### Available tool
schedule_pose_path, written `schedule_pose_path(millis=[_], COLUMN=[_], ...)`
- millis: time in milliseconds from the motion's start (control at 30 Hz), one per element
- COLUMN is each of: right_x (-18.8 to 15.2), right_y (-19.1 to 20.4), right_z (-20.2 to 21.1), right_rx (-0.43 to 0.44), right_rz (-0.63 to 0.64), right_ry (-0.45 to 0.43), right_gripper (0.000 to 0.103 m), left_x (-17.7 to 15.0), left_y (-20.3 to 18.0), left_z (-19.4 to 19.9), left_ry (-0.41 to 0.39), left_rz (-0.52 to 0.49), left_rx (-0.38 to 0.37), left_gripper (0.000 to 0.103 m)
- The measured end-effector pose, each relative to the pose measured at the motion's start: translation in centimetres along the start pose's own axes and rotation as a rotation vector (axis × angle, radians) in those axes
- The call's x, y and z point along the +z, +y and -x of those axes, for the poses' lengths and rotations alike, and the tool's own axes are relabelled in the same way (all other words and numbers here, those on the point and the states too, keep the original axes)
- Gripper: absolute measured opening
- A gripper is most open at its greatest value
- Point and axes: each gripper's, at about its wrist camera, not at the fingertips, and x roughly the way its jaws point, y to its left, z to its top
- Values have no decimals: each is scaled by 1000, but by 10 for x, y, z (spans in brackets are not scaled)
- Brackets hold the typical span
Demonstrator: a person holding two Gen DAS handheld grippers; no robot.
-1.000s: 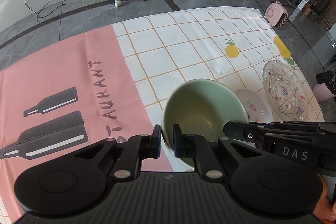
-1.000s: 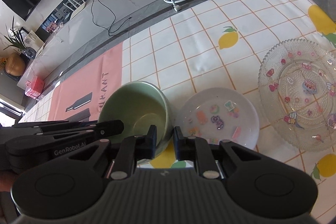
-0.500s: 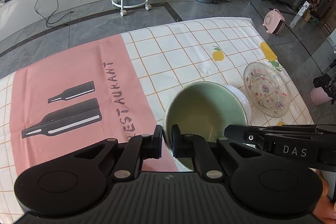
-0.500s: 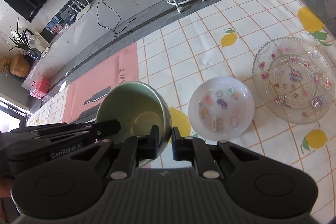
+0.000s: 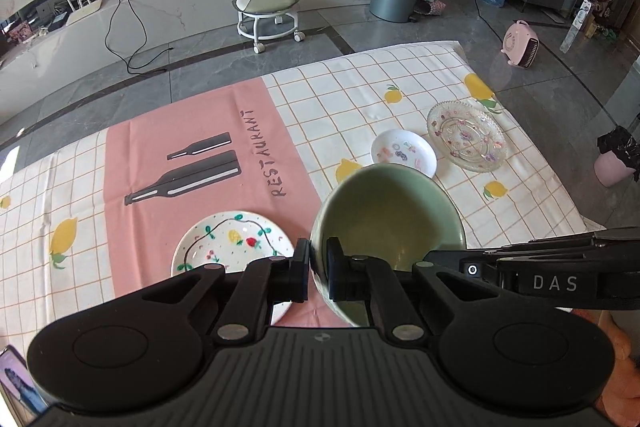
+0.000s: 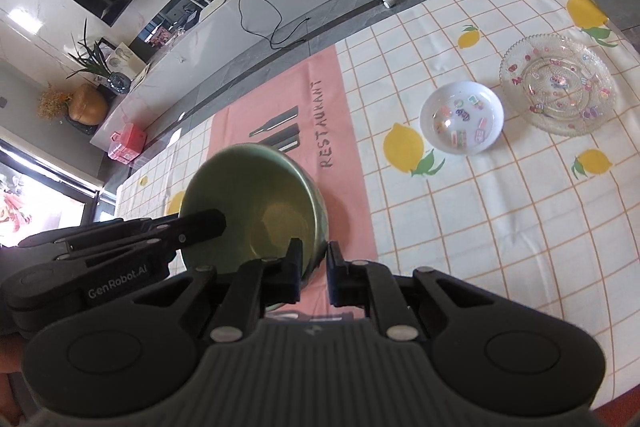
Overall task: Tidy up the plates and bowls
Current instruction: 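Lower the green bowl into the steel bowl stack with the left gripper while the right gripper holds the stack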
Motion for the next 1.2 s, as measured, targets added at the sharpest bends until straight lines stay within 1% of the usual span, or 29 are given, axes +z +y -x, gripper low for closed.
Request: schedule_pose_path(millis=[167, 300, 433, 567, 667, 833, 1067, 1200], right_x=[-36, -61, -84, -100, -106, -106, -101, -100], right_y=[19, 30, 37, 37, 35, 26, 20, 16], right_z=[19, 28, 27, 20, 14, 4, -17, -28], right_rx=[9, 19, 22, 3, -19, -40, -56, -54], right_rz=[41, 66, 83, 94, 95, 86, 81, 76], right_ry=[19, 39, 76, 110, 121, 143, 161, 184], right_gripper=[9, 9, 9, 9, 9, 9, 8, 8], left_x=[-36, -60, -79, -95, -103, -112, -117, -119], left_y=[-2, 3, 6, 7, 8, 14, 19, 17], left_z=[31, 45, 52, 48, 38, 20, -1, -6], left_ry=[-3, 17, 34, 49, 66, 114, 146, 150], left_rz=[32, 77, 105, 129, 145, 179, 196, 171], left_rx=[26, 32, 32, 26, 16, -8, 5, 26], left_gripper=[9, 9, 9, 9, 9, 9, 9, 10])
